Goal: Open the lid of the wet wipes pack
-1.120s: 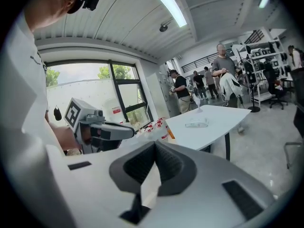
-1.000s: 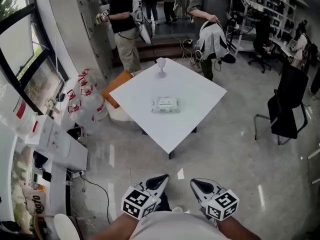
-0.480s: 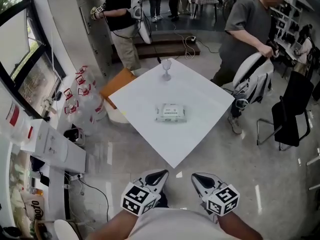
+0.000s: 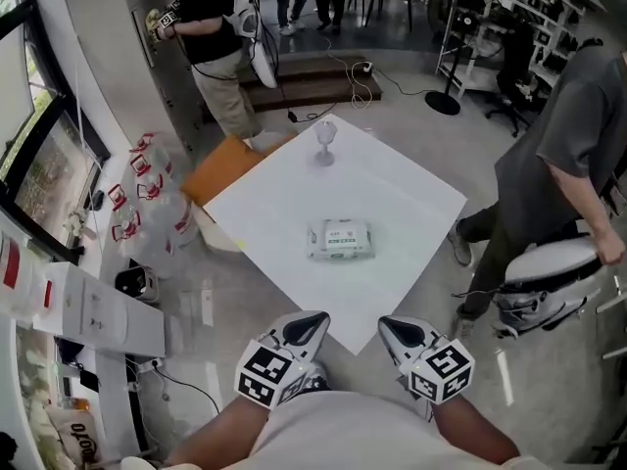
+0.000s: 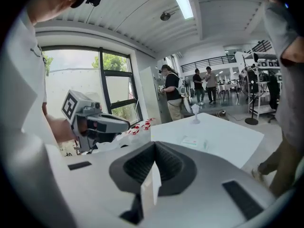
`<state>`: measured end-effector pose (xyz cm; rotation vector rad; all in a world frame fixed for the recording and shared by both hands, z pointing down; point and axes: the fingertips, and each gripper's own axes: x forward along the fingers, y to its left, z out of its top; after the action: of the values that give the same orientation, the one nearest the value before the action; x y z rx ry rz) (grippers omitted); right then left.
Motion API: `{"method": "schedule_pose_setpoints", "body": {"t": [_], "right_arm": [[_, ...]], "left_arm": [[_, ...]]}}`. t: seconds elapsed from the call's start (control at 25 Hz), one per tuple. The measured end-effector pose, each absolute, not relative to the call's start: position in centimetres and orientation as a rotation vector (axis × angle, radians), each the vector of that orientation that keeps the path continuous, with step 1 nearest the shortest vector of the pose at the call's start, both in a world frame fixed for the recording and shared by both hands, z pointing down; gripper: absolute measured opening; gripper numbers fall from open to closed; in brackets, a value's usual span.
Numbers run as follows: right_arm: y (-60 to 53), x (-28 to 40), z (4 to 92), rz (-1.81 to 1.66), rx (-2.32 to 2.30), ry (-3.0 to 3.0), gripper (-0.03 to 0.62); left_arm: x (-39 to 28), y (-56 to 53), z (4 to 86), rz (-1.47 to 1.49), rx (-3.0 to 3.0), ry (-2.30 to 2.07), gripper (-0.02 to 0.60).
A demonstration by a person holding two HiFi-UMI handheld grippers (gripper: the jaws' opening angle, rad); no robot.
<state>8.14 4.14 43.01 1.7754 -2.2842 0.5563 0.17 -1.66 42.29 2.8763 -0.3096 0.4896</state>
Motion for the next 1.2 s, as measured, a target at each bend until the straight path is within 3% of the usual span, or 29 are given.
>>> {"method": "schedule_pose_setpoints", "body": {"t": [0.6,1.2], "right_arm": [[-3.6,10.4,43.8,0.587,1.826,-2.184,0.008],[-9.0,14.0,45.2,0.552,1.588,-2.303,0.008]], "left_arm": [[0.4,-9.4,44.3,0.542,2.842,-0.253,0.0],[1.7,-11.7,45.7,0.524,2.726,-0.534,0.0]]}}
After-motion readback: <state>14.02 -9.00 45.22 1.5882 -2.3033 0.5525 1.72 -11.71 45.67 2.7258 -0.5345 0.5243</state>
